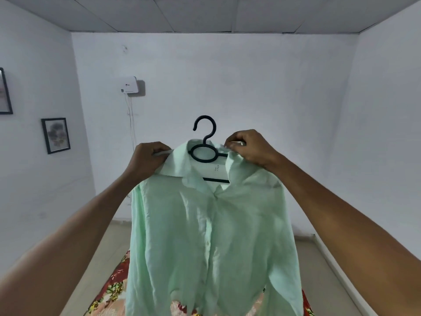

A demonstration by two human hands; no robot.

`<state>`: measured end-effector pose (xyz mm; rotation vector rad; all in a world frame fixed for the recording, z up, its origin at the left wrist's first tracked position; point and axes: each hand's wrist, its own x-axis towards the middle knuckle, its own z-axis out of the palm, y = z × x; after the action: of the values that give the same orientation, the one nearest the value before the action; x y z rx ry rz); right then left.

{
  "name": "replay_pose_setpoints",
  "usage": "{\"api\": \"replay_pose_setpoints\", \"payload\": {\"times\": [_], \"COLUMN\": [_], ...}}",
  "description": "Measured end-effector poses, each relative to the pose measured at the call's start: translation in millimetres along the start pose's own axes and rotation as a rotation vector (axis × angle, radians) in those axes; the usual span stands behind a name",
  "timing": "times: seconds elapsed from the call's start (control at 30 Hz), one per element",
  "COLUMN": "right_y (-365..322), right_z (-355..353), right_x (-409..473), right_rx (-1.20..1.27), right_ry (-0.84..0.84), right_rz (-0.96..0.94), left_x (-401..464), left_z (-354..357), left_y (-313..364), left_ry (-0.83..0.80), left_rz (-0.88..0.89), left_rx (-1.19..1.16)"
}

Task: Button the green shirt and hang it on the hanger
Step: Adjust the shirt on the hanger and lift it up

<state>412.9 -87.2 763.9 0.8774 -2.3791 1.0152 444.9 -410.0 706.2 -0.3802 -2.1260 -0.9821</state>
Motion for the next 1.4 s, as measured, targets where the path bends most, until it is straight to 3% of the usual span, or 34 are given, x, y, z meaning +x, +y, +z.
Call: {"api": "replay_pose_setpoints", "payload": {"times": [0.1,0.23,0.5,0.73,1.0,1.17,1.4], "right_y": [-3,-15,-25,-29,-29,-30,-26], "right_z": [1,10,21,1,-7,-14,-18], "right_x": [1,2,12,20,23,20,16], "right_rx": [-0.077,0.023,0.263,0.340,0.362,0.394,0.439], "right_ry": [-0.119,-0.185,-0.052,0.035,0.005,0.012,0.014], "right_rz": [0.026,0.075,0.034,0.098,0.106,0.110,0.112], "left_x": [-7,-7,-5,-12,-27,-29,-30], "left_z": [1,7,8,-16,-28,-31,-25], "left_y": [-4,-3,3,-26,-45,-52,-60], "left_ry": [0.030,0.051,0.040,0.041,0.167,0.240,0.177], "left_rz": [-0.009,-0.022,-0.026,-0.149,-0.304,-0.334,-0.350], "left_rx": [-0.019,-0.053,-0.061,-0.036,-0.279,-0.278,-0.229]}}
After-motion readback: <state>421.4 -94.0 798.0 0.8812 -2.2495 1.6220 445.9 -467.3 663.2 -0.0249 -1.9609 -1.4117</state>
